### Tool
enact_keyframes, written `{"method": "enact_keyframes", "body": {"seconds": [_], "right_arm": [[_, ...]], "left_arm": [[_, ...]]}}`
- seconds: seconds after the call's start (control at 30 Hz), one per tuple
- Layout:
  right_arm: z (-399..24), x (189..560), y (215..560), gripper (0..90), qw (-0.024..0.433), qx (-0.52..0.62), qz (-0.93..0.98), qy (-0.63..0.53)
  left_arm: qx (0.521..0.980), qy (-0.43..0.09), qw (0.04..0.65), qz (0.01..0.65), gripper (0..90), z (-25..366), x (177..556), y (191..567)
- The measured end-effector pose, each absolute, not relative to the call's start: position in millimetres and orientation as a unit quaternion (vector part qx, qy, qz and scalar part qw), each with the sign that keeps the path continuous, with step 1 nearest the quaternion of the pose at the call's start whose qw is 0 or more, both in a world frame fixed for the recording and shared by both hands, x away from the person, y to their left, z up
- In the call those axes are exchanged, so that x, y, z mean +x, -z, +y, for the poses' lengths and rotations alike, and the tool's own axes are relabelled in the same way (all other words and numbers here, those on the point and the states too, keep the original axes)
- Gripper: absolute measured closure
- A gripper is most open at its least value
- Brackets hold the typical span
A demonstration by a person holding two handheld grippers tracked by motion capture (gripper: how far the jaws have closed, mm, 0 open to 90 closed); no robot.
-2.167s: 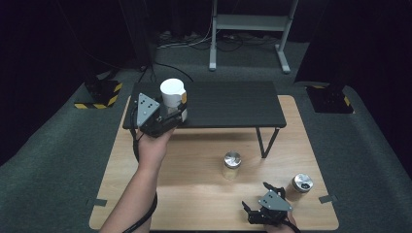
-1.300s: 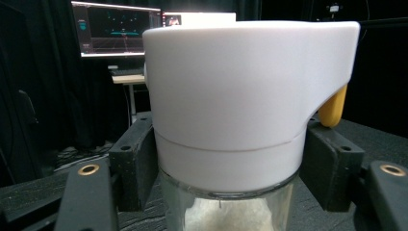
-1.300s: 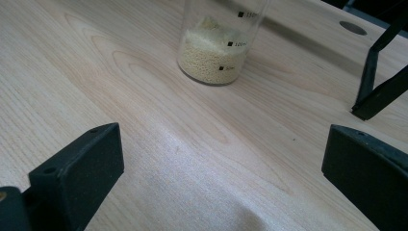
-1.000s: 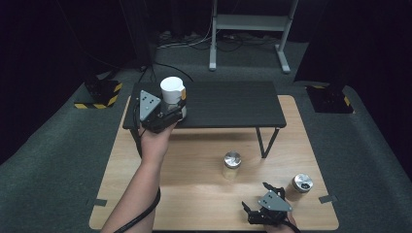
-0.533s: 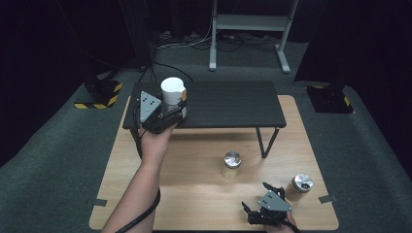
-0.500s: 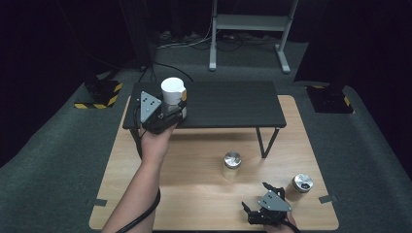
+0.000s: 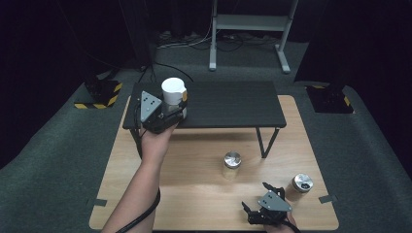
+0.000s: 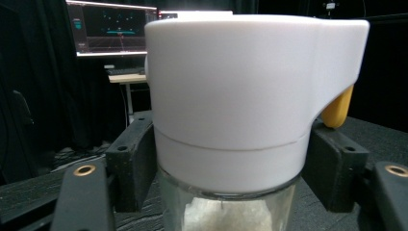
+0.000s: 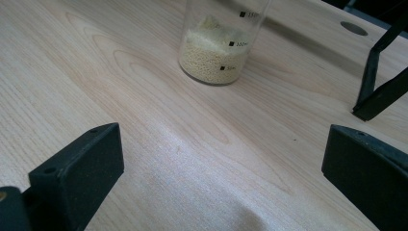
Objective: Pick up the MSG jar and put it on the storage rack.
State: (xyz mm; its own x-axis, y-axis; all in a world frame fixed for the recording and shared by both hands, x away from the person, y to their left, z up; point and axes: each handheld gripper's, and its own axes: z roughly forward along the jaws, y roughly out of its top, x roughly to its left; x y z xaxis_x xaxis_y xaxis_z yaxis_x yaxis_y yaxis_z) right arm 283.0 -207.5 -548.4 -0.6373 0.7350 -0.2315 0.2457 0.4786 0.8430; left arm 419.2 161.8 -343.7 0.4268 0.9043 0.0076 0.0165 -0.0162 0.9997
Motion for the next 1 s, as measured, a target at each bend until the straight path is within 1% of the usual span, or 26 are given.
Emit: {"method": "enact_keyframes", "body": {"seconds": [0.13, 0.3, 1.0], "right_arm": [[-207, 283, 548, 0.0, 0.298, 0.304, 0.807, -0.41], [-207, 283, 548, 0.0, 0.298, 0.304, 0.807, -0.409], [-207, 283, 549, 0.0, 0.299, 0.303, 0.808, -0.407]], "left_arm": [[0.605, -0.378, 0.584, 0.386, 17.6, 160, 420, 343], [0.597, -0.378, 0.582, 0.403, 0.6, 159, 420, 343], [0.604, -0.376, 0.58, 0.397, 0.3, 165, 404, 344]]}}
